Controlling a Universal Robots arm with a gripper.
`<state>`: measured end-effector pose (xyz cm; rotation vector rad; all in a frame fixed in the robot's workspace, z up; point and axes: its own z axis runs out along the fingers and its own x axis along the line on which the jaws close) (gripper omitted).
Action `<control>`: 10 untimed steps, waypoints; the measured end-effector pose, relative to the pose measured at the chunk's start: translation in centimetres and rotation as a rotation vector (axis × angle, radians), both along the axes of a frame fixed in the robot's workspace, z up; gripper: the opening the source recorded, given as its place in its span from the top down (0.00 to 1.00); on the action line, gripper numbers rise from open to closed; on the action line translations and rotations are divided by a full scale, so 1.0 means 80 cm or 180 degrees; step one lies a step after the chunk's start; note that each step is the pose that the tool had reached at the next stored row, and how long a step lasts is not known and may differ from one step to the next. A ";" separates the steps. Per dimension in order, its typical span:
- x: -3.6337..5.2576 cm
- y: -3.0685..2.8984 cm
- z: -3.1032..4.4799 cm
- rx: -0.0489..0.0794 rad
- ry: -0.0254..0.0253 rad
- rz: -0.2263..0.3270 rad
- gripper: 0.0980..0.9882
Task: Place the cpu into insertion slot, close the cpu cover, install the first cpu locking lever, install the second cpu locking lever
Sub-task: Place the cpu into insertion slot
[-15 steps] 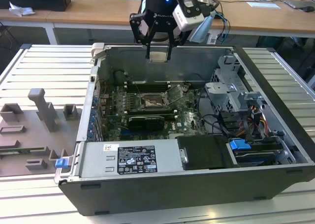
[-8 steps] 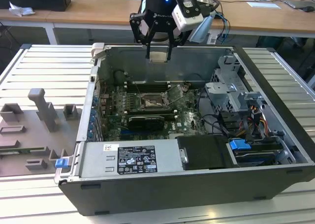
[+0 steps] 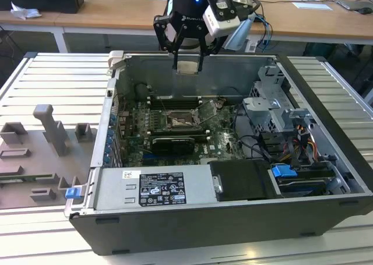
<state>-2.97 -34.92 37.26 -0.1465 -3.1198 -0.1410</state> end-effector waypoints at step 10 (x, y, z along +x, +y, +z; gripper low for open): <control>0.000 0.0000 0.0000 0.0000 0.0000 -0.0101 0.51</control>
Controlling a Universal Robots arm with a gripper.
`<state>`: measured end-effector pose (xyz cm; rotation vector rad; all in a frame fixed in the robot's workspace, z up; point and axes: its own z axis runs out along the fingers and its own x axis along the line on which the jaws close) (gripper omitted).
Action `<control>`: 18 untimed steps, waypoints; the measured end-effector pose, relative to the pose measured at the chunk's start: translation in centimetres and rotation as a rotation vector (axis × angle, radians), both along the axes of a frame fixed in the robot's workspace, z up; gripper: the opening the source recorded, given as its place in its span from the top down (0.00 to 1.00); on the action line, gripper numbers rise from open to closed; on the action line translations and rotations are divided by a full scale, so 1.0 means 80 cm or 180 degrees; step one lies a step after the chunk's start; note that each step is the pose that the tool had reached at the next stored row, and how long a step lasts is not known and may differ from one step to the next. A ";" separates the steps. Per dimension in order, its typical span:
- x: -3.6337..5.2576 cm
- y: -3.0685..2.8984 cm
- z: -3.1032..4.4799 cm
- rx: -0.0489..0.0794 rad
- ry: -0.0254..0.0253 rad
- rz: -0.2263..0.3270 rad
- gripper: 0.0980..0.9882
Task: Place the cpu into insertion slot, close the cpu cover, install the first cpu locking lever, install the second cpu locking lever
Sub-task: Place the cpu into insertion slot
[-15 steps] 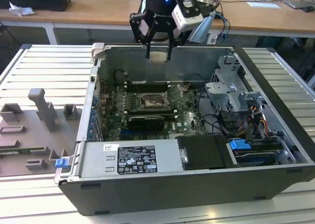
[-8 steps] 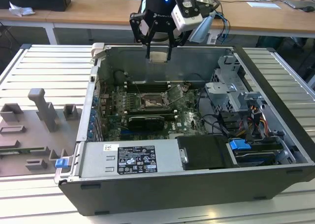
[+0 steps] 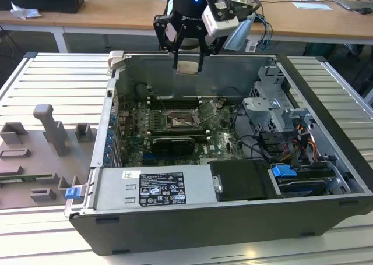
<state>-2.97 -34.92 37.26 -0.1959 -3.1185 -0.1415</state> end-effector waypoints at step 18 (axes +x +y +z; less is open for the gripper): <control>0.000 0.0000 -0.0001 0.0000 0.0000 -0.0186 0.51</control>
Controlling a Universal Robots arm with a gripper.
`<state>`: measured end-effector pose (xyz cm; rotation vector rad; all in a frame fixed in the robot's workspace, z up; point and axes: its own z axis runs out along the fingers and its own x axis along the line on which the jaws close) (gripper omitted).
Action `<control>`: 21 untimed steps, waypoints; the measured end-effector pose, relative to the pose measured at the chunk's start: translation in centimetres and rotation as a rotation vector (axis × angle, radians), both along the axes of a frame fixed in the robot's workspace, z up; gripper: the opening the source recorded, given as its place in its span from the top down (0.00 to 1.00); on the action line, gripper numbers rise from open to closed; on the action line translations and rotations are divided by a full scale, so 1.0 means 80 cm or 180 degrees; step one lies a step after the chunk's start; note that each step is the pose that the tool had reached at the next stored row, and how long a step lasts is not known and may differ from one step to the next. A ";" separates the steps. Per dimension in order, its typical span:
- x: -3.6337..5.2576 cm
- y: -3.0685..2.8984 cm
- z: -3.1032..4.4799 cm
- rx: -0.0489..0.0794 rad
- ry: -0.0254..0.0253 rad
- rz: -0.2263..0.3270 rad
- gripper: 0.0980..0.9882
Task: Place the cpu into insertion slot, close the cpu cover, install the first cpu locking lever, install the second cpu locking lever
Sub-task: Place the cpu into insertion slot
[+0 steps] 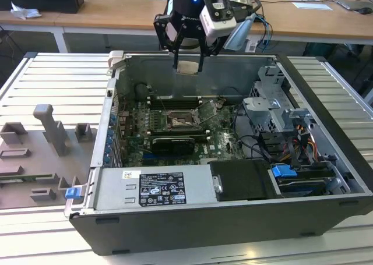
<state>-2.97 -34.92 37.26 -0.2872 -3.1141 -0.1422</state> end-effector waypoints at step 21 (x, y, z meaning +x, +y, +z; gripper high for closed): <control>0.000 0.0000 -0.0006 -0.0002 0.0000 -0.0186 0.51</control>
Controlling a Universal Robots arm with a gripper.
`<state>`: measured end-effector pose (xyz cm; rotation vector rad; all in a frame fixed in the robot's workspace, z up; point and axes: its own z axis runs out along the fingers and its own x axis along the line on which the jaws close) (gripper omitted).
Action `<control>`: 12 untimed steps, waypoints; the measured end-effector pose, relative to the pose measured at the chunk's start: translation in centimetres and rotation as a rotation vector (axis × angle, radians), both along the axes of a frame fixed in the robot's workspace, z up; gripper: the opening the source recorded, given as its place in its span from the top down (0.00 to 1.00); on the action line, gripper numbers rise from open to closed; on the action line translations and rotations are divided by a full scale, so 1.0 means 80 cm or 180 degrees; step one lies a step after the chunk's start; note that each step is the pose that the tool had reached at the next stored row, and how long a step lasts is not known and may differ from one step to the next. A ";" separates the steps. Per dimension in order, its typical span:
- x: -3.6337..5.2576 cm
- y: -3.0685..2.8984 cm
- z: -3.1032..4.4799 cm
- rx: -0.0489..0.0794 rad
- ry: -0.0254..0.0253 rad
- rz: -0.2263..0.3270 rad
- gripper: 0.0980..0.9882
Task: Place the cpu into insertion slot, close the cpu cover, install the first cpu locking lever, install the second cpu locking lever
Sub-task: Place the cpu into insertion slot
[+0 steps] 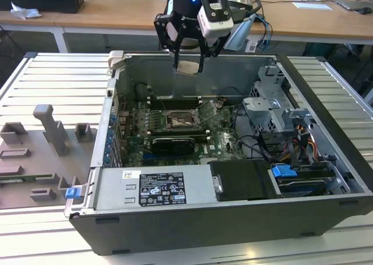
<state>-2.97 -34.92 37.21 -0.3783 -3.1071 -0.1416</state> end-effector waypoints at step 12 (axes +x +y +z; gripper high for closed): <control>0.000 0.0000 -0.0011 -0.0001 0.0000 -0.0236 0.51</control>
